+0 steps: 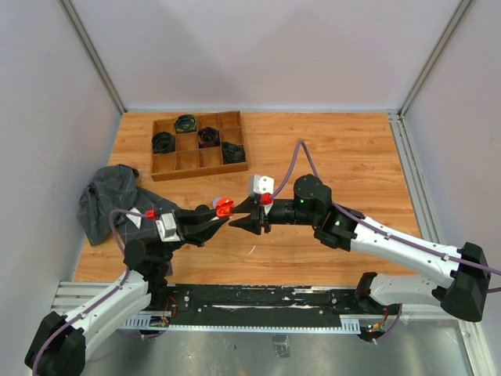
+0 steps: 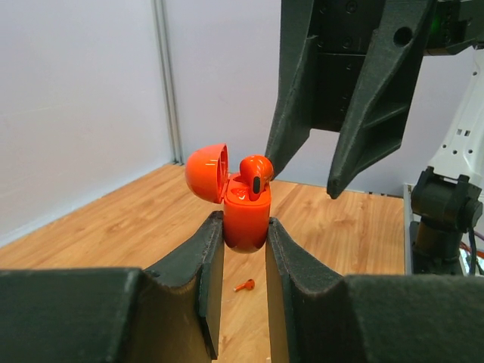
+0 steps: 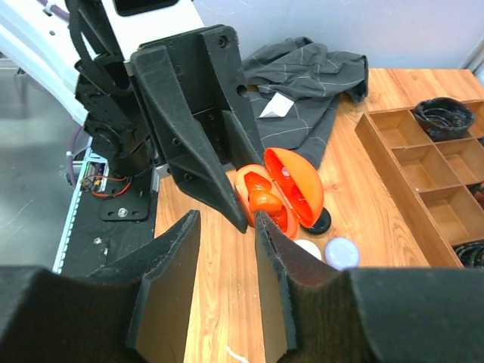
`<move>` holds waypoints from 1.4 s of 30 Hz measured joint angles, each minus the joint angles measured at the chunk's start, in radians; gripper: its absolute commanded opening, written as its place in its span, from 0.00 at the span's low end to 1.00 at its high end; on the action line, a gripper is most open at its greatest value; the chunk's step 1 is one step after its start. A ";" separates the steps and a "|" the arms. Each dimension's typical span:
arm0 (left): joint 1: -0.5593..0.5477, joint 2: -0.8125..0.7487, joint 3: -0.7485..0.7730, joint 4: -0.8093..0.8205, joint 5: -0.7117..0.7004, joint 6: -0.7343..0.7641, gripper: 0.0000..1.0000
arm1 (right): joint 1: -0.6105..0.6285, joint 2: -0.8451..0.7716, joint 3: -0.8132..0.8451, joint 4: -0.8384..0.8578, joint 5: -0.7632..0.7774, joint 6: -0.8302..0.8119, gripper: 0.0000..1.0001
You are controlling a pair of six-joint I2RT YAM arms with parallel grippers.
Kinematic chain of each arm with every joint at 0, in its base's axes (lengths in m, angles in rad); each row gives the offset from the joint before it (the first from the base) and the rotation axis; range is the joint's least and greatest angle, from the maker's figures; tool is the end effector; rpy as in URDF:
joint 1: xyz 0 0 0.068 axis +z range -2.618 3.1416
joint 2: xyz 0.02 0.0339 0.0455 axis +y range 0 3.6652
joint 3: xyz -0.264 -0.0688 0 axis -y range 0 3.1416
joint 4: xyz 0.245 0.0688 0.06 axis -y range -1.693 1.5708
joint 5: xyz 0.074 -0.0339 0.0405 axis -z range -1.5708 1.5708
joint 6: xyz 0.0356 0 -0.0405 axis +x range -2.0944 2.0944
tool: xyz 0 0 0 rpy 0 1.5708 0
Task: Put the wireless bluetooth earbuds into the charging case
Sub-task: Place the earbud in the charging case, then adjust the earbud at the center of the board.
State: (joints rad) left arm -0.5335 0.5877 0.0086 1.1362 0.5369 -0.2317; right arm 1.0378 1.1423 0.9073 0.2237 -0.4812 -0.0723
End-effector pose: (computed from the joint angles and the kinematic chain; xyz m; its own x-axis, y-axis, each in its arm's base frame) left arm 0.1001 -0.0802 0.2313 0.2569 -0.3809 -0.8882 0.8937 0.4435 0.0683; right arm 0.1220 0.2393 0.3537 0.0664 -0.0135 -0.9977 -0.9964 0.0510 -0.0670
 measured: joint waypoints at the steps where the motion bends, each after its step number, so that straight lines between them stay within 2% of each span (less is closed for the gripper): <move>1: 0.000 0.003 0.000 0.001 0.000 0.000 0.00 | 0.000 0.005 0.005 -0.005 -0.015 -0.003 0.34; 8: 0.000 0.034 0.000 0.016 0.014 0.000 0.00 | 0.000 0.035 0.020 -0.017 -0.093 -0.010 0.33; 14: 0.000 0.066 0.000 0.038 0.047 -0.002 0.00 | 0.000 0.053 0.045 -0.045 -0.097 -0.026 0.35; 26: 0.000 0.051 0.000 0.037 0.052 -0.004 0.00 | 0.000 -0.008 0.055 -0.173 0.012 -0.110 0.37; 35: 0.000 0.051 0.000 0.035 0.050 -0.004 0.00 | 0.000 -0.009 0.069 -0.207 0.027 -0.128 0.38; 42: 0.000 0.045 0.000 0.008 -0.006 0.006 0.00 | -0.007 -0.011 0.102 -0.322 0.132 -0.135 0.38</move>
State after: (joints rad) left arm -0.5335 0.6327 0.0086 1.1439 0.5312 -0.2260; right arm 1.0309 1.1313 1.0092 -0.0978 -0.3492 -0.2070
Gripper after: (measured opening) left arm 0.276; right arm 0.378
